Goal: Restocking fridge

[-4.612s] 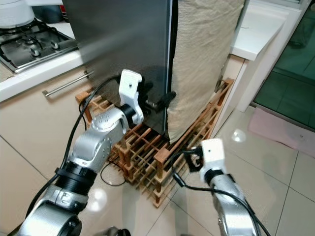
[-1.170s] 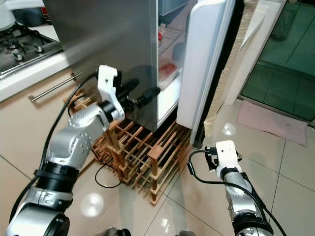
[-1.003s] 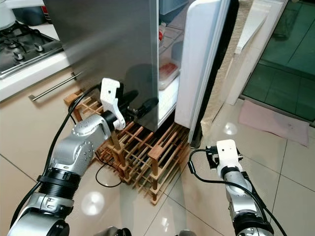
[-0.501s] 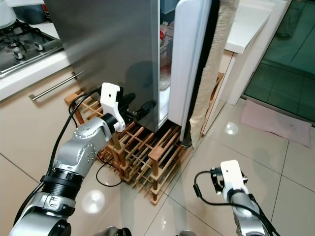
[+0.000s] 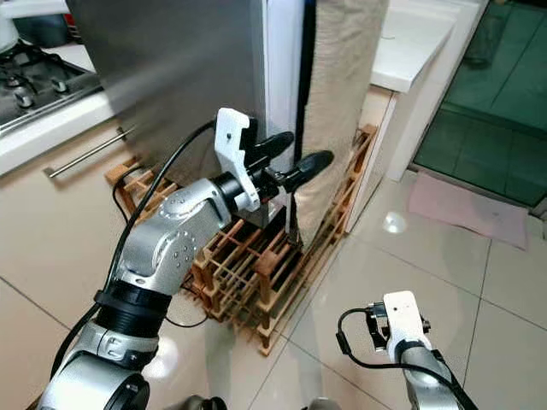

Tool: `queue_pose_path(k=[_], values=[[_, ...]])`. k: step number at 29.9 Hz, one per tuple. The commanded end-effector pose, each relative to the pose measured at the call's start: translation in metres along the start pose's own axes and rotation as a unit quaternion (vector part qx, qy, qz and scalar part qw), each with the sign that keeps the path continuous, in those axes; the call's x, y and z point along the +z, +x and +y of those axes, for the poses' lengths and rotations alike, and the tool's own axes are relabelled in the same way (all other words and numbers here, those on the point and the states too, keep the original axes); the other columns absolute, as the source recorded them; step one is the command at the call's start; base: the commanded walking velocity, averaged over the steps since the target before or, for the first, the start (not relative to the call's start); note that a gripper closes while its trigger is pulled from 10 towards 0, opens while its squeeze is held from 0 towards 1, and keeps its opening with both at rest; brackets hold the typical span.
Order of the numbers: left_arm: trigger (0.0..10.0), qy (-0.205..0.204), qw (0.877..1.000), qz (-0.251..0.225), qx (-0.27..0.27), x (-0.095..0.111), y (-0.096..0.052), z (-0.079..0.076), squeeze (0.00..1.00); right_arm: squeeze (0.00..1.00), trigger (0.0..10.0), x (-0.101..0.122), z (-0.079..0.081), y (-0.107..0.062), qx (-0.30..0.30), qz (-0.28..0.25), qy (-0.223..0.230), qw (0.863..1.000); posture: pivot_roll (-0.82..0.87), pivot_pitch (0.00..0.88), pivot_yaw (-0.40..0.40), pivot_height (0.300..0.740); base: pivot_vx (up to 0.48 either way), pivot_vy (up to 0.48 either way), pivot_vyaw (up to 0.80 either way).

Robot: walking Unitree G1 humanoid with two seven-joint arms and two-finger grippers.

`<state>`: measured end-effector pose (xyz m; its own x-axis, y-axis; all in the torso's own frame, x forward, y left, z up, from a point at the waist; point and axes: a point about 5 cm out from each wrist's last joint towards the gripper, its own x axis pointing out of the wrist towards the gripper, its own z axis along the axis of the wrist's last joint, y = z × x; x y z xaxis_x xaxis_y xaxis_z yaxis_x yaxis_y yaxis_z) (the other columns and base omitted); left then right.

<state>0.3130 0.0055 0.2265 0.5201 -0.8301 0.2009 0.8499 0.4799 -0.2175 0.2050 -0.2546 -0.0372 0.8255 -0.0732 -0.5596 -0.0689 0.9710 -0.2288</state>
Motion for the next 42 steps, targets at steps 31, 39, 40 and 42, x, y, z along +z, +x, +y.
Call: queue_pose_path(k=[31,39,40,42], values=[[10.0,-0.023,0.992,-0.094,-0.084,0.074,-0.005,-0.003,0.0,0.0,10.0,-0.025,0.025,0.002,0.053,0.093,0.022,0.994,-0.2,0.0,0.064,0.732,0.0,0.0,0.0],[10.0,0.005,0.996,-0.048,-0.079,0.061,-0.018,0.01,0.0,0.0,10.0,-0.022,0.029,0.007,0.052,0.114,0.018,0.992,-0.19,0.0,0.052,0.732,0.0,0.0,0.0],[10.0,0.005,0.996,-0.048,-0.079,0.061,-0.018,0.01,0.0,0.0,10.0,-0.022,0.029,0.007,0.052,0.114,0.018,0.992,-0.19,0.0,0.052,0.732,0.0,0.0,0.0],[10.0,0.011,0.998,-0.029,-0.063,0.047,-0.013,0.009,0.0,0.0,10.0,-0.022,0.028,0.006,0.052,0.112,0.017,0.992,-0.19,0.0,0.05,0.732,0.0,0.0,0.0]])
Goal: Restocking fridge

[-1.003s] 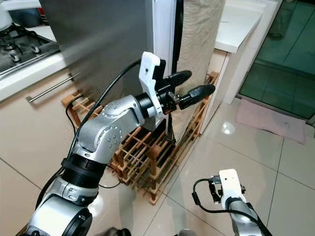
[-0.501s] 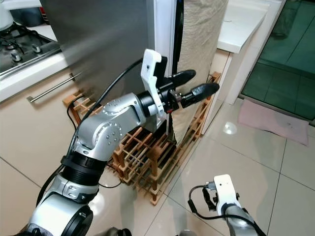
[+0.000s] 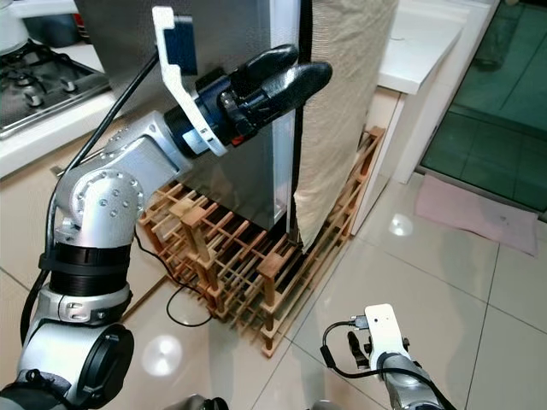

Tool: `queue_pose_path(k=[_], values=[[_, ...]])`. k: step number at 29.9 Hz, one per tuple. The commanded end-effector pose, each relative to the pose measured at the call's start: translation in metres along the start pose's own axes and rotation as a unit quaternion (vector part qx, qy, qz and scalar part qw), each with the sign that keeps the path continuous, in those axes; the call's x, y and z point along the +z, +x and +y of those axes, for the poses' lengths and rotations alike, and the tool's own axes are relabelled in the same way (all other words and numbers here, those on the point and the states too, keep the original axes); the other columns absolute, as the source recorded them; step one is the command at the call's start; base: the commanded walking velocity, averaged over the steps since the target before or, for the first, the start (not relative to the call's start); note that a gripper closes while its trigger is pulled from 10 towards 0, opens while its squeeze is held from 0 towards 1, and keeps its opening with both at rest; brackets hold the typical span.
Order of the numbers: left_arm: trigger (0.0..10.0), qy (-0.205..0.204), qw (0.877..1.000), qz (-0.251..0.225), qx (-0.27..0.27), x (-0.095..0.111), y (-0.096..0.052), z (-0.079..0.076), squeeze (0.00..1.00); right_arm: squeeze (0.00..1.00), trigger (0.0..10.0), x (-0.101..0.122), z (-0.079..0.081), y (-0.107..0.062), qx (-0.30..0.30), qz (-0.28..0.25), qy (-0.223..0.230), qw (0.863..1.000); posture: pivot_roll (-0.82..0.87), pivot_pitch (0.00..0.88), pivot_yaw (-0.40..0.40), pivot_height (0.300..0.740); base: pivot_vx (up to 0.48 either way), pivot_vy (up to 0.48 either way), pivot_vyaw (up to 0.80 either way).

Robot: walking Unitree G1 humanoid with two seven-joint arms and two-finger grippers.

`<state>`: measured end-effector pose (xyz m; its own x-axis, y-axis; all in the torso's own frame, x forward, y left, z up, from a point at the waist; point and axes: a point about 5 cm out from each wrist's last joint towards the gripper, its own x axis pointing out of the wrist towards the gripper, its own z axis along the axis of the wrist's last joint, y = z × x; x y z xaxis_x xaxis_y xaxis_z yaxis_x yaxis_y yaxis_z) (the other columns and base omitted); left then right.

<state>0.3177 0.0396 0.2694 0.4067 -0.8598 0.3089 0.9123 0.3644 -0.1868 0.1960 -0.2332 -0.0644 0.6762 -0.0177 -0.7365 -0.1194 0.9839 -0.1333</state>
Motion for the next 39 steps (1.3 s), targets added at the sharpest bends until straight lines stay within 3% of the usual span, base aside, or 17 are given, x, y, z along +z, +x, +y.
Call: queue_pose_path(k=[1,5,7,11,19,24,26,30,32,35,39], values=[[10.0,0.023,0.999,0.03,0.018,-0.016,0.007,-0.001,0.0,0.0,10.0,0.0,-0.001,0.0,0.0,0.004,-0.005,1.0,-0.19,0.0,0.05,0.732,0.0,0.0,0.0],[10.0,0.036,0.997,0.047,0.041,-0.029,0.009,0.002,0.0,0.0,10.0,0.0,-0.002,0.0,-0.001,0.003,-0.006,1.0,-0.19,0.0,0.049,0.732,0.0,0.0,0.0],[10.0,0.044,0.994,0.071,0.072,-0.05,0.015,0.008,0.0,0.0,10.0,0.001,-0.003,0.0,-0.006,0.0,-0.009,1.0,-0.2,0.0,0.051,0.732,0.0,0.0,0.0],[10.0,0.038,0.992,0.081,0.087,-0.061,0.019,0.01,0.0,0.0,10.0,0.001,-0.003,0.0,-0.007,-0.001,-0.008,1.0,-0.2,0.0,0.055,0.732,0.0,0.0,0.0],[10.0,0.037,0.991,0.083,0.097,-0.067,0.026,0.01,0.0,0.0,10.0,-0.001,-0.002,0.0,-0.008,0.001,-0.005,1.0,-0.21,0.0,0.059,0.732,0.0,0.0,0.0],[10.0,0.035,0.994,0.054,0.089,-0.056,0.026,0.01,0.0,0.0,10.0,-0.002,-0.001,-0.001,-0.008,0.002,-0.004,1.0,-0.21,0.0,0.063,0.732,0.0,0.0,0.0],[10.0,0.055,0.995,0.046,0.063,-0.046,0.022,0.004,0.0,0.0,10.0,-0.003,0.0,-0.001,-0.009,0.004,-0.002,1.0,-0.21,0.0,0.064,0.732,0.0,0.0,0.0],[10.0,0.079,0.994,0.055,0.055,-0.046,0.012,0.003,0.0,0.0,10.0,-0.001,-0.001,-0.001,-0.021,-0.008,-0.003,1.0,-0.21,0.0,0.068,0.732,0.0,0.0,0.0],[10.0,0.079,0.991,0.081,0.071,-0.054,-0.011,0.011,0.0,0.0,10.0,0.001,0.0,0.0,-0.023,-0.017,0.002,1.0,-0.2,0.0,0.072,0.732,0.0,0.0,0.0],[10.0,0.068,0.988,0.083,0.108,-0.055,-0.032,0.02,0.0,0.0,10.0,0.0,0.002,0.0,-0.02,-0.015,0.003,1.0,-0.19,0.0,0.07,0.732,0.0,0.0,0.0],[10.0,0.048,0.988,0.056,0.135,-0.048,-0.047,0.022,0.0,0.0,10.0,-0.001,0.001,-0.001,-0.018,-0.013,0.004,1.0,-0.18,0.0,0.059,0.732,0.0,0.0,0.0]])
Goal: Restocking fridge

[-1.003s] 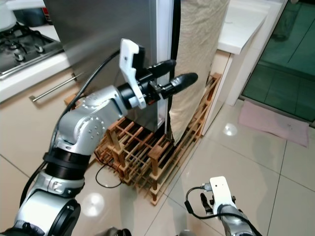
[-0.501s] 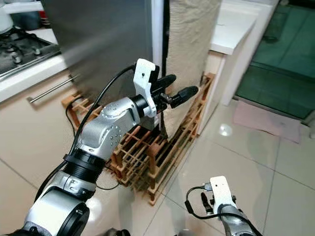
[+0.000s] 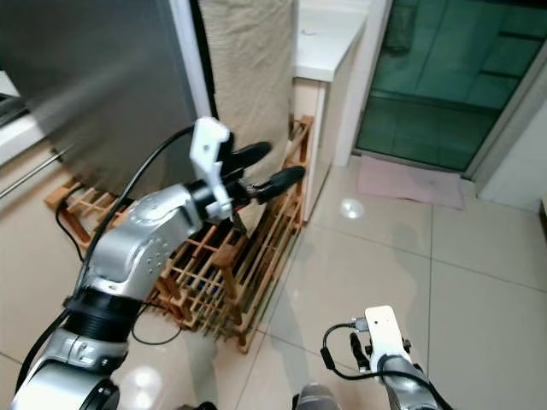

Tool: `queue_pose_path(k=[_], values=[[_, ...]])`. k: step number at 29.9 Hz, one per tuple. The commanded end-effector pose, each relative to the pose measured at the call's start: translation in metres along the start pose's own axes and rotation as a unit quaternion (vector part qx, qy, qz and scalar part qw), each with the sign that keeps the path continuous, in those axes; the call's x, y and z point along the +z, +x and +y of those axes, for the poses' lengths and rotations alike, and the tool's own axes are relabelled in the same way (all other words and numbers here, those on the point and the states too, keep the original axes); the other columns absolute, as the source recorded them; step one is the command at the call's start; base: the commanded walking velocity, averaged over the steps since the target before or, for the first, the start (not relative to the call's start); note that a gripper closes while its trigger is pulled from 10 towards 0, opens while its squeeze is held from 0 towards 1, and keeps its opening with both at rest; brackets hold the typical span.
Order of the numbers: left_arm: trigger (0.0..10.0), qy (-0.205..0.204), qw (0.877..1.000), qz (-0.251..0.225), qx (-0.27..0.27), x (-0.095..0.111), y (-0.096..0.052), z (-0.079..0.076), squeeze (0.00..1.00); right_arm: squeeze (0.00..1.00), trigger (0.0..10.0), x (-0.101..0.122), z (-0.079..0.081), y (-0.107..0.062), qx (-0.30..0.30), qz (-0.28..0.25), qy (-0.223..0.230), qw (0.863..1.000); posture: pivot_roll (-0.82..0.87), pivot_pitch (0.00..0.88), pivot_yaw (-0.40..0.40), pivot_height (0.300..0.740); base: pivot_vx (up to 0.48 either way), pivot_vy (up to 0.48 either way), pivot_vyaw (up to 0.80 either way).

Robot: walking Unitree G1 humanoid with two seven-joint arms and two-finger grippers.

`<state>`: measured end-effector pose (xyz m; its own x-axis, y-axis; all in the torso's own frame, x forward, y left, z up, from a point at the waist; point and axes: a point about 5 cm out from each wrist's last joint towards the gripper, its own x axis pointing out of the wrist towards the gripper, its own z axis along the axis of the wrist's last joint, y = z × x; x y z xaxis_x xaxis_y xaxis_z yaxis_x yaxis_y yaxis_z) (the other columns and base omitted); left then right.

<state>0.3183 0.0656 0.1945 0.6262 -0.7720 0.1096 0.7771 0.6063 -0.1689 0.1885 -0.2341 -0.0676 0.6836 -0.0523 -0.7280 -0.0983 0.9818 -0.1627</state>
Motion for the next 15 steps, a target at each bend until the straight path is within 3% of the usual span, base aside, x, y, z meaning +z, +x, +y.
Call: queue_pose_path(k=[1,2,3,5,9,11,15], values=[[10.0,0.015,0.999,-0.029,0.009,0.014,-0.006,0.001,0.0,0.0,10.0,0.007,0.0,0.002,0.0,-0.011,0.005,1.0,-0.17,0.0,0.057,0.732,0.0,0.0,0.0],[10.0,0.057,0.997,-0.037,0.032,0.014,-0.007,0.004,0.0,0.0,10.0,0.011,-0.001,0.003,-0.008,-0.021,-0.002,1.0,-0.17,0.0,0.053,0.732,0.0,0.0,0.0],[10.0,0.057,0.997,-0.037,0.032,0.014,-0.007,0.004,0.0,0.0,10.0,0.011,-0.001,0.003,-0.008,-0.021,-0.002,1.0,-0.17,0.0,0.053,0.732,0.0,0.0,0.0],[10.0,0.085,0.991,-0.042,0.095,0.011,-0.006,0.016,0.0,0.0,10.0,0.021,-0.005,0.004,-0.027,-0.046,0.004,0.999,-0.16,0.0,0.05,0.732,0.0,0.0,0.0],[10.0,0.078,0.972,-0.032,0.218,-0.003,-0.011,0.038,0.0,0.0,10.0,0.039,-0.024,0.0,-0.07,-0.116,0.026,0.991,-0.17,0.0,0.049,0.732,0.0,0.0,0.0],[10.0,0.066,0.97,-0.024,0.234,-0.013,-0.016,0.034,0.0,0.0,10.0,0.06,-0.035,-0.006,-0.09,-0.194,0.022,0.977,-0.17,0.0,0.044,0.732,0.0,0.0,0.0],[10.0,0.064,0.968,-0.015,0.243,-0.02,-0.019,0.031,0.0,0.0,10.0,0.077,-0.039,-0.01,-0.105,-0.244,0.018,0.964,-0.17,0.0,0.042,0.732,0.0,0.0,0.0]])
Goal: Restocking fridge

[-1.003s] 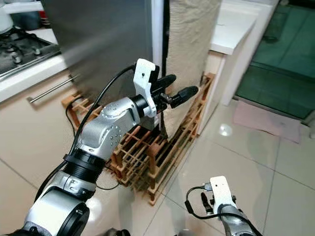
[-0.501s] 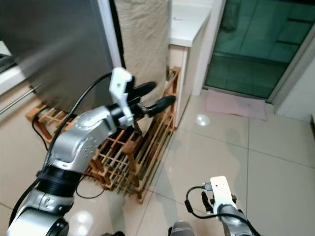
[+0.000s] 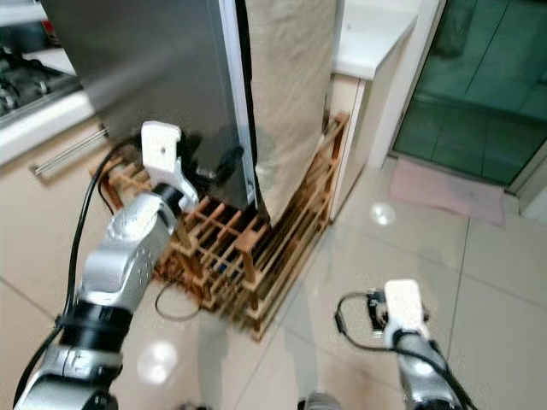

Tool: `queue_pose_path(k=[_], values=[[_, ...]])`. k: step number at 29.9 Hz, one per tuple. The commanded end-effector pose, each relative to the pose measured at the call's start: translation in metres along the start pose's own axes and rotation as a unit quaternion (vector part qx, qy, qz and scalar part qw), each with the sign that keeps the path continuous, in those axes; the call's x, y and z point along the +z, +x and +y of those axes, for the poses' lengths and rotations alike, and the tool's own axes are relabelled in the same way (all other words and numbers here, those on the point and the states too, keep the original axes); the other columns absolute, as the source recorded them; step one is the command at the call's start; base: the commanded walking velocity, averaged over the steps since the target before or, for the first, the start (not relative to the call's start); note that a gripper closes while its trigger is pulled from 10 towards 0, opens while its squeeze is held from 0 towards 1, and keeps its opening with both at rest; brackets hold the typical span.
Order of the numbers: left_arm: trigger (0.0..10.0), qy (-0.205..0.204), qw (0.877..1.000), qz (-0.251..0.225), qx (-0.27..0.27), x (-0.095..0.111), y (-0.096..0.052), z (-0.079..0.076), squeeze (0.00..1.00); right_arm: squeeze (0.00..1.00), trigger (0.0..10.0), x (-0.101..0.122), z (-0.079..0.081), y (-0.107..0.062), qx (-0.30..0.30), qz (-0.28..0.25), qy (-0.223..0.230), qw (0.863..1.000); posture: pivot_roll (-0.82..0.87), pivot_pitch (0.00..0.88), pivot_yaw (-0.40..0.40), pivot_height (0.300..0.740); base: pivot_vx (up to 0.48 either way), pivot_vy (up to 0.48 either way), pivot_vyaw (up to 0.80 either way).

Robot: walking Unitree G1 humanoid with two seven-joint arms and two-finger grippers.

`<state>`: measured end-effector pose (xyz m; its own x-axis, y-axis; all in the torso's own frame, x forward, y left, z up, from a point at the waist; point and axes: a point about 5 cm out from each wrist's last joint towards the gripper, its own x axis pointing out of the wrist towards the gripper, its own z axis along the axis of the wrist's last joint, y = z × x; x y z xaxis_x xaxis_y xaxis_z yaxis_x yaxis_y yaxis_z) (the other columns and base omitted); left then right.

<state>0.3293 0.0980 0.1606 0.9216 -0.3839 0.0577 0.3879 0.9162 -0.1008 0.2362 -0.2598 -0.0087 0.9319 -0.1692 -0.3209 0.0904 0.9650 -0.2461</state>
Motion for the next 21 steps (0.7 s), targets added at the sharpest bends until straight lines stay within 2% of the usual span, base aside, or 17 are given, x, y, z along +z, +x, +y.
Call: queue_pose_path(k=[1,3,7,14,16,21], values=[[10.0,0.015,1.0,0.002,0.005,0.0,-0.001,-0.004,0.0,0.0,10.0,0.021,-0.002,0.005,-0.016,-0.06,0.004,0.998,-0.17,0.0,0.041,0.732,0.0,0.0,0.0],[10.0,0.013,1.0,0.009,0.01,-0.005,-0.001,-0.005,0.0,0.0,10.0,0.032,-0.003,0.005,-0.024,-0.09,0.0,0.996,-0.17,0.0,0.04,0.732,0.0,0.0,0.0],[10.0,0.033,0.999,-0.006,-0.009,-0.003,0.005,-0.019,0.0,0.0,10.0,0.047,0.003,0.009,-0.024,-0.121,0.005,0.992,-0.17,0.0,0.036,0.732,0.0,0.0,0.0],[10.0,0.019,0.999,-0.012,-0.027,0.002,0.018,-0.032,0.0,0.0,10.0,0.061,0.009,0.01,-0.02,-0.143,0.006,0.99,-0.17,0.0,0.03,0.732,0.0,0.0,0.0],[10.0,0.012,0.999,-0.017,-0.044,0.004,0.024,-0.04,0.0,0.0,10.0,0.065,0.011,0.009,-0.02,-0.15,0.006,0.989,-0.17,0.0,0.029,0.732,0.0,0.0,0.0],[10.0,0.007,0.998,-0.022,-0.054,0.007,0.029,-0.046,0.0,0.0,10.0,0.067,0.012,0.007,-0.021,-0.151,0.006,0.988,-0.18,0.0,0.031,0.732,0.0,0.0,0.0]])
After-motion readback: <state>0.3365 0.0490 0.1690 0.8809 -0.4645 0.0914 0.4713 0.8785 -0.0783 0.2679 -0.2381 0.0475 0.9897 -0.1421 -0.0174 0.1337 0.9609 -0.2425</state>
